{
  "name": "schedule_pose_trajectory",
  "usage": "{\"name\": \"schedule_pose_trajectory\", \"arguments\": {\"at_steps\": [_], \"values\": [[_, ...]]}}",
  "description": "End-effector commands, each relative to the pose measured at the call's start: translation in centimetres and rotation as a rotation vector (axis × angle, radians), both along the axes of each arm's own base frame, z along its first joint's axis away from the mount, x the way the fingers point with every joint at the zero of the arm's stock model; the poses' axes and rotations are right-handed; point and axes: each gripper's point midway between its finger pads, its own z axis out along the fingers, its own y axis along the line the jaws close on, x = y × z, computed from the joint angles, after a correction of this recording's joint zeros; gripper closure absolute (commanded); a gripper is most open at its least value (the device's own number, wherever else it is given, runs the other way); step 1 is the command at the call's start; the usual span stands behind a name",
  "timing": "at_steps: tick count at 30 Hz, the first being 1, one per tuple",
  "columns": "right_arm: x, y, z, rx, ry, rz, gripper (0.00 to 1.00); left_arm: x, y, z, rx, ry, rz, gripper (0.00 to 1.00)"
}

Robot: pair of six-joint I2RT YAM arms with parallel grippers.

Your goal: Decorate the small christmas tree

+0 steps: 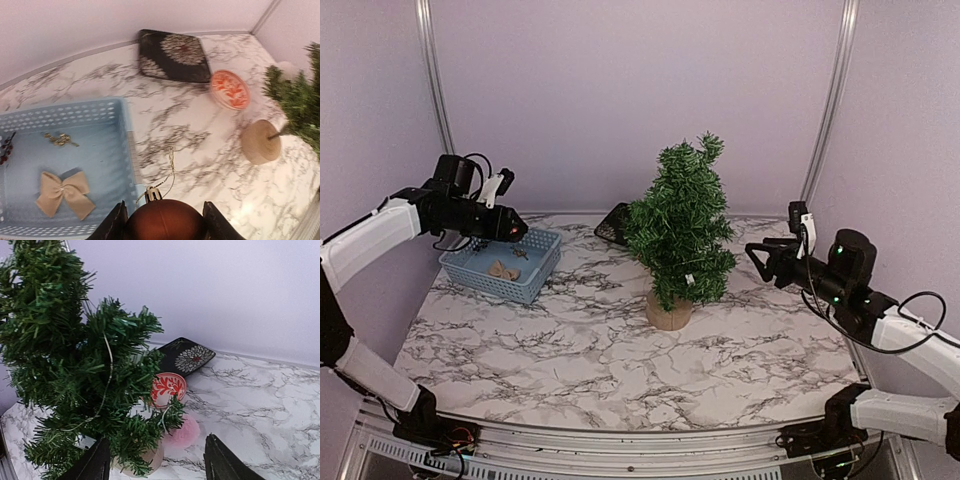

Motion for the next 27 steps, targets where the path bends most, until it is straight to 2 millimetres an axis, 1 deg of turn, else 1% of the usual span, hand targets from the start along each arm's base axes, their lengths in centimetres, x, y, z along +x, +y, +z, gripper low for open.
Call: {"name": "schedule_pose_trajectory", "arguments": {"at_steps": [1, 3, 6, 9, 12, 15, 17, 19, 23, 24, 27], "values": [[-2.7, 1.9, 1.6, 0.001, -0.077, 0.182, 0.37, -5.6, -5.2, 3.4, -0.202, -0.094, -0.318, 0.57], [-4.0, 2.8, 2.2, 0.003, -0.108, 0.267, 0.39, -8.3, -6.7, 4.2, -0.232, -0.122, -0.414, 0.57], [-5.9, 3.9, 3.1, 0.011, -0.137, 0.381, 0.45, -12.3, -9.2, 4.7, -0.263, -0.146, -0.57, 0.55], [-7.5, 4.8, 4.2, 0.005, -0.176, 0.435, 0.45, -15.7, -11.1, 5.2, -0.286, -0.163, -0.693, 0.55], [-9.1, 6.3, 4.9, -0.037, -0.199, 0.484, 0.47, -18.3, -12.6, 5.5, -0.303, -0.17, -0.788, 0.55], [-10.3, 7.4, 5.6, -0.063, -0.21, 0.522, 0.52, -19.6, -14.2, 5.4, -0.308, -0.163, -0.833, 0.55], [-10.7, 8.0, 5.9, -0.097, -0.228, 0.517, 0.56, -20.3, -15.7, 5.3, -0.313, -0.165, -0.866, 0.56], [-10.9, 8.4, 6.1, -0.13, -0.243, 0.504, 0.57, -21.1, -17.5, 5.5, -0.329, -0.176, -0.903, 0.56], [-11.0, 9.4, 5.7, -0.174, -0.221, 0.513, 0.62, -21.3, -20.6, 5.8, -0.341, -0.217, -0.936, 0.6], [-11.3, 9.8, 5.8, -0.183, -0.223, 0.525, 0.65, -21.3, -21.3, 5.8, -0.34, -0.223, -0.943, 0.6], [-12.0, 11.1, 5.1, -0.239, -0.219, 0.552, 0.68, -21.6, -23.0, 5.4, -0.329, -0.223, -0.974, 0.6]]}}
